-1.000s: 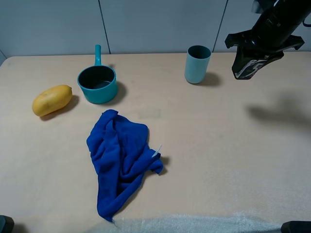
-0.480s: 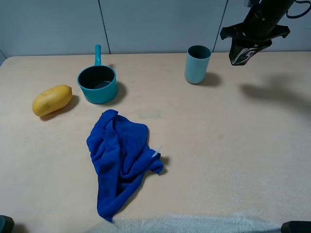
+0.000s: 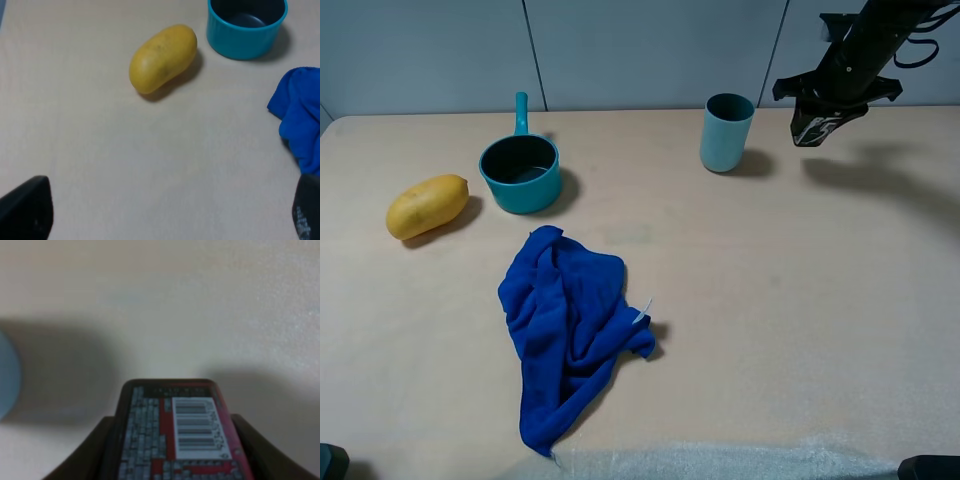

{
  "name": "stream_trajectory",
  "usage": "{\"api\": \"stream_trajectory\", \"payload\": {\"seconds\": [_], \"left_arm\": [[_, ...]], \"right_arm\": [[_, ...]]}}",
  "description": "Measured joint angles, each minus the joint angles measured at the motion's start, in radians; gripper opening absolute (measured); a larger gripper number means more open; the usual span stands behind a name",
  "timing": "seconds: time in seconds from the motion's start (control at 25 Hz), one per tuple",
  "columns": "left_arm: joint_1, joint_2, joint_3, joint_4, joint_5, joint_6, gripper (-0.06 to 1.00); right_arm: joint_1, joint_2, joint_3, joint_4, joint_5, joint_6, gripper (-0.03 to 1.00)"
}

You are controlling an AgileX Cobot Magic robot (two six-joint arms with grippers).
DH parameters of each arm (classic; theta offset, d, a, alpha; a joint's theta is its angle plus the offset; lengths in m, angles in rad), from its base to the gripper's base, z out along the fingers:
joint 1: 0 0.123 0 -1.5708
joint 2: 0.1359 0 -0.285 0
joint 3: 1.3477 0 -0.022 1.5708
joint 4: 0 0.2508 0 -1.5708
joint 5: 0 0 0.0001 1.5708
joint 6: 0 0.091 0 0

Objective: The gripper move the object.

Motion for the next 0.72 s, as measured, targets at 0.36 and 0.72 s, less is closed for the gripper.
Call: {"api": "stream_trajectory", "payload": {"seconds": [0.36, 0.72], "left_arm": [[0.0, 0.0, 0.0, 0.0, 0.0, 0.0, 0.97], [0.0, 0.0, 0.0, 0.0, 0.0, 0.0, 0.97]], "right_arm": [[0.0, 0.057, -0.007, 0.011, -0.051, 0.0, 0.34], [0.0, 0.061, -0.008, 0.021, -0.08, 0.0, 0.34]]}}
